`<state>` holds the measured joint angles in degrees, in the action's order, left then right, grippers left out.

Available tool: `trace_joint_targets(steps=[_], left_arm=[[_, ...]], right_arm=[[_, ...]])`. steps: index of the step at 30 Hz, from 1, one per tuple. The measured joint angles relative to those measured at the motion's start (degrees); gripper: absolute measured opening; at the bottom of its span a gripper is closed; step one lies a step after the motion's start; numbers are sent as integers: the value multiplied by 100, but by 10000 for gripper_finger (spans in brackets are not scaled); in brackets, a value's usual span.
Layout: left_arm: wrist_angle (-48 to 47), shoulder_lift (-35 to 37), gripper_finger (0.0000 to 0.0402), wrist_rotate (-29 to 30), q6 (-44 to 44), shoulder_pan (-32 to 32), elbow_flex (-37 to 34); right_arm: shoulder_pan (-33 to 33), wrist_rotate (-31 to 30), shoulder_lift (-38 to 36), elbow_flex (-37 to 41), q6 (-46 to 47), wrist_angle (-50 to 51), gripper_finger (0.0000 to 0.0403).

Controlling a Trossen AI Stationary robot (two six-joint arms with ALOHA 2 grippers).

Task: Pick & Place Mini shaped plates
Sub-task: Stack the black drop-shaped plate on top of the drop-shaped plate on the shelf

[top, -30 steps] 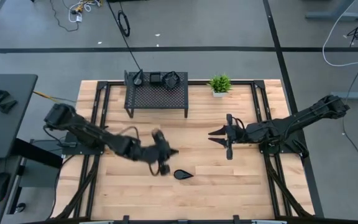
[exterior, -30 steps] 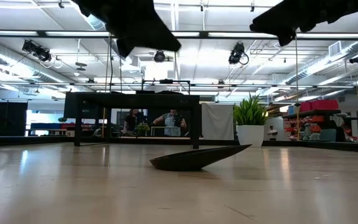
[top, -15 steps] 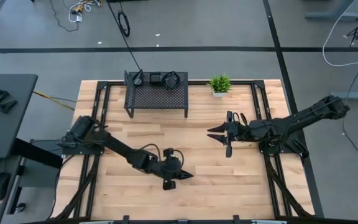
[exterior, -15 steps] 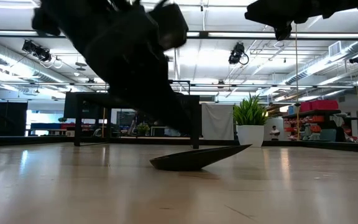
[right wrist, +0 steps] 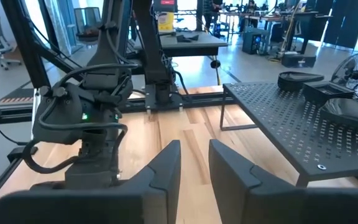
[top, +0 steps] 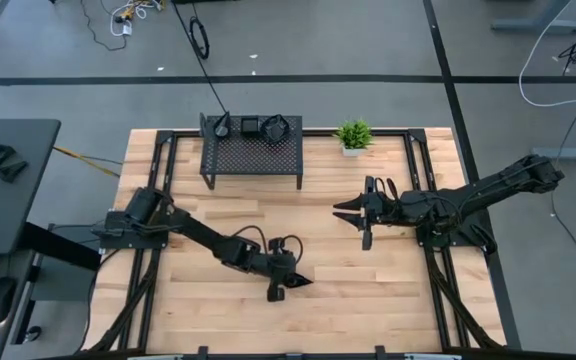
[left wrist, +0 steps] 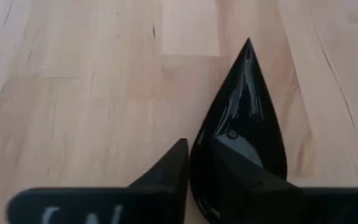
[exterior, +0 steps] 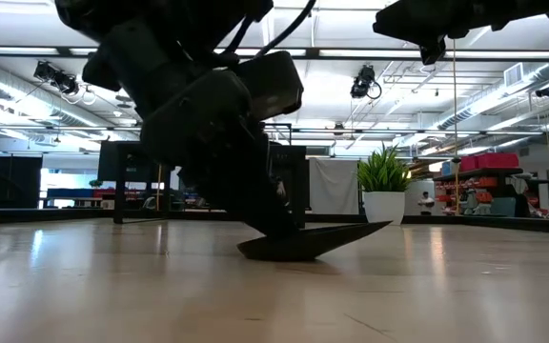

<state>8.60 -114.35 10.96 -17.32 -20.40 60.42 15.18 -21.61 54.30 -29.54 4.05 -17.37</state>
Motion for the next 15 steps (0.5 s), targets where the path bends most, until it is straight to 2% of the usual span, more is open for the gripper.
trace_joint_targets(steps=[6,15], left_arm=[[71,21,11,-76,-35,0,2],[-4,243,7,-76,-904,-7,-2]], right_arm=[[0,0,0,0,-2,16,86],[0,0,0,0,-6,39,86]])
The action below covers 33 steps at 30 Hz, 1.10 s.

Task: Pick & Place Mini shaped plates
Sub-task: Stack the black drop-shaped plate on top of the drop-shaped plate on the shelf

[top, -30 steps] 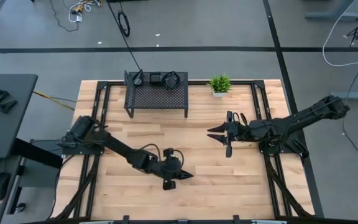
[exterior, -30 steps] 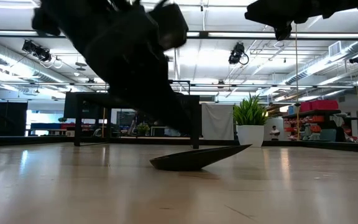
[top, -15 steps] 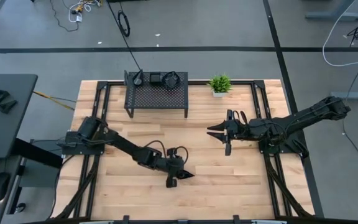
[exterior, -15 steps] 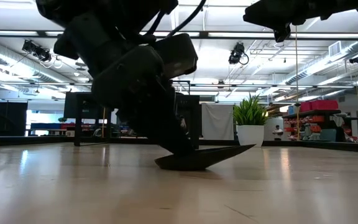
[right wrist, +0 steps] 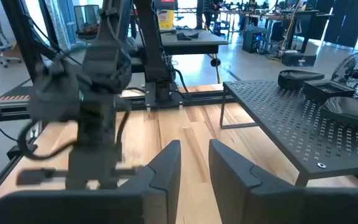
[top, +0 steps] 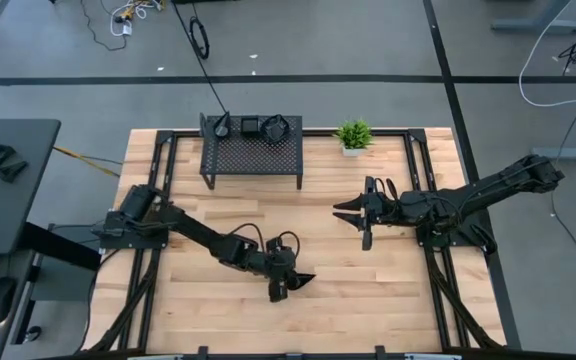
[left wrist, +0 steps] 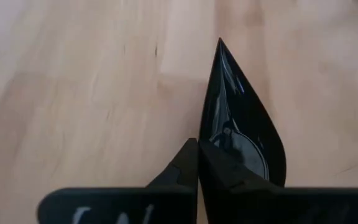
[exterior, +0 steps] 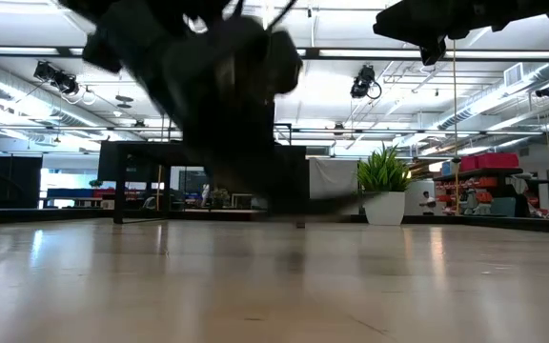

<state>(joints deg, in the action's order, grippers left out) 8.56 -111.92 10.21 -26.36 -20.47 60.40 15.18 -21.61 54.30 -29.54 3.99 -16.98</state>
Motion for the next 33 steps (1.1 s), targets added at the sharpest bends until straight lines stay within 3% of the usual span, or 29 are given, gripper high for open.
trace_joint_targets(steps=[4,13,17,20,24,33], left_arm=[[-389,493,6,404,-381,-7,0],[-2619,2695,5,2913,-1146,-124,0],[-3569,3701,3,3626,-1719,220,2],[-3986,4292,3,3725,-1784,740,2],[-4116,4730,3,3710,-1150,1644,2],[-5214,4697,3,3370,-711,3745,535]], right_arm=[[0,1,0,0,-27,39,86],[0,2,0,0,-174,40,86],[0,2,0,0,-253,38,86],[0,2,22,0,-300,26,86],[0,2,107,0,-300,34,86],[2,3,337,-2,-192,-54,86]])
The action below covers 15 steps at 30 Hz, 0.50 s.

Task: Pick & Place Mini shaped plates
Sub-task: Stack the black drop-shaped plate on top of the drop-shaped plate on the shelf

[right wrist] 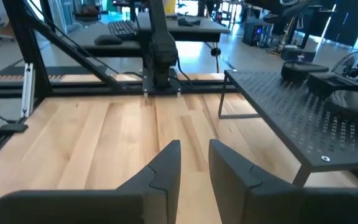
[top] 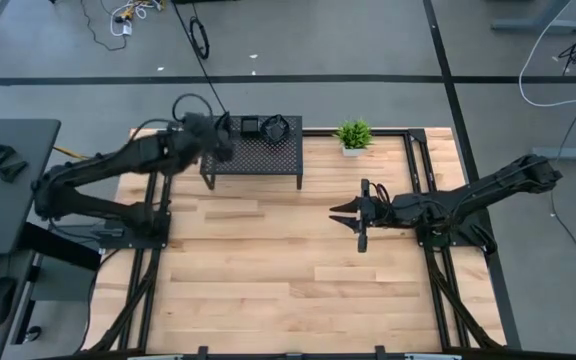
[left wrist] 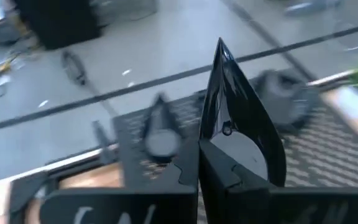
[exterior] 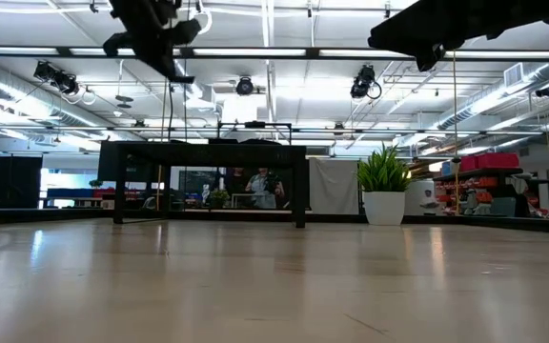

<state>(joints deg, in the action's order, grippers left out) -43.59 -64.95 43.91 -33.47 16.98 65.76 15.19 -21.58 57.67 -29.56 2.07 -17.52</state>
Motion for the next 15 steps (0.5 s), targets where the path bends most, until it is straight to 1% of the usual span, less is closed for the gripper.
trace_joint_targets(steps=[3,5,8,10,15], left_arm=[[-53,-63,3,-159,11,590,25],[-197,-142,3,-370,13,984,16],[-114,-344,3,-724,17,1393,13],[-16,-488,3,-886,29,1565,13],[211,-915,3,-943,269,1784,14]], right_arm=[[-21,2,37,0,-21,-61,86],[-40,2,41,0,-12,-50,86],[-50,2,41,0,-8,-60,86],[-50,2,41,0,44,-78,86],[-50,4,41,0,46,-90,86]])
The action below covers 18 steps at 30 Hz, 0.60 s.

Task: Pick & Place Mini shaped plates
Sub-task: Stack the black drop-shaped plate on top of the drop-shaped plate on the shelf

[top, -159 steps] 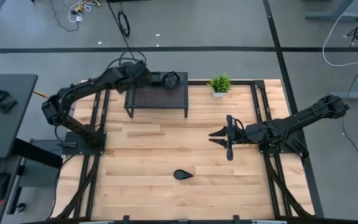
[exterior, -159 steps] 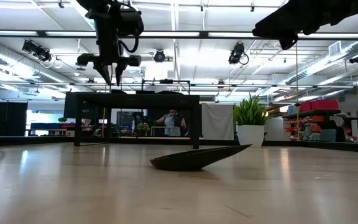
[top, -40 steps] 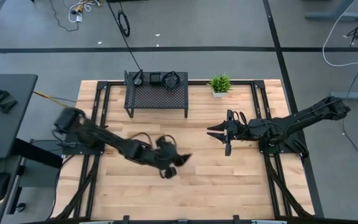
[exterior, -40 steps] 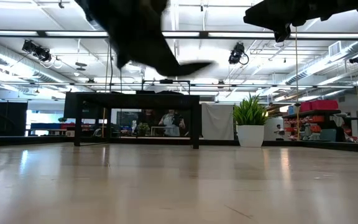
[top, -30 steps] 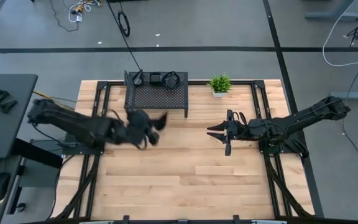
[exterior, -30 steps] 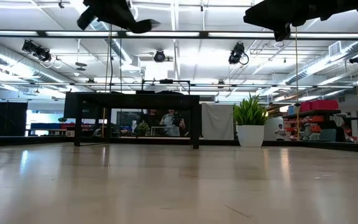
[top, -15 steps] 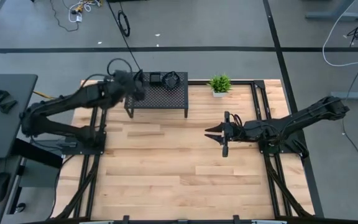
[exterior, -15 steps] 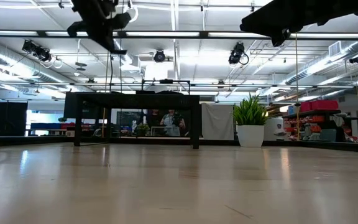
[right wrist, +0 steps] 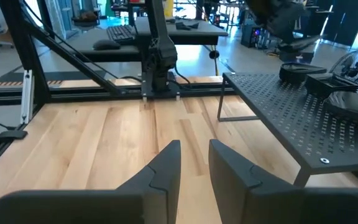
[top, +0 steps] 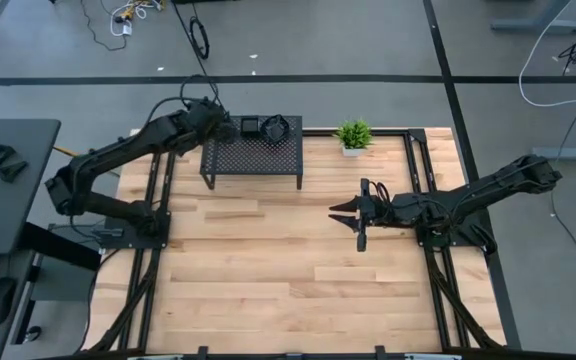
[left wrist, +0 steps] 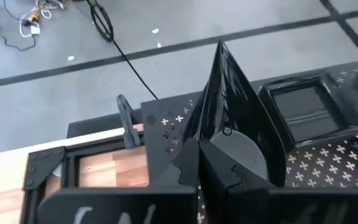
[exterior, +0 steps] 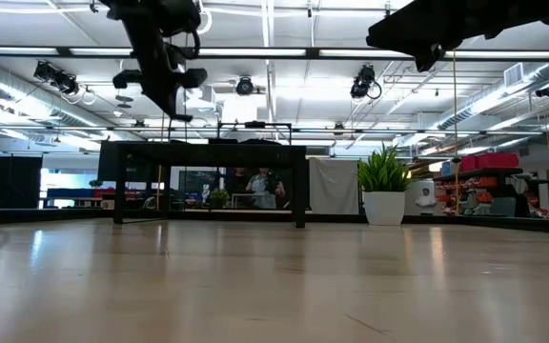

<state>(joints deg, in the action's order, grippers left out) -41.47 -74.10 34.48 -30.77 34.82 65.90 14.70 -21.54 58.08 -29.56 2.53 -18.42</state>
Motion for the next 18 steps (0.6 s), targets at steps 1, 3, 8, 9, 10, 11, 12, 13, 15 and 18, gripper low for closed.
trace_joint_targets(steps=[1,3,8,9,10,11,12,13,15,18], left_arm=[[49,-82,3,-63,10,56,1],[128,-237,3,-226,173,193,1],[390,-494,3,-382,355,471,1],[420,-528,3,-422,427,523,1],[458,-560,3,-446,446,562,1],[481,-580,3,-480,451,593,1],[463,-586,3,-538,454,638,1],[446,-586,3,-602,454,680,1],[461,-586,3,-706,454,714,1],[426,-586,9,-803,457,716,1]], right_arm=[[0,0,0,0,3,1,86],[0,4,0,0,64,-1,86],[0,13,0,0,178,-1,86],[0,13,0,0,179,-1,86],[0,13,0,0,183,-1,86],[0,13,0,0,185,-1,86],[0,13,0,0,184,-1,86],[0,14,0,0,193,-2,86],[0,13,0,0,226,-1,86],[0,13,0,0,257,-3,86]])
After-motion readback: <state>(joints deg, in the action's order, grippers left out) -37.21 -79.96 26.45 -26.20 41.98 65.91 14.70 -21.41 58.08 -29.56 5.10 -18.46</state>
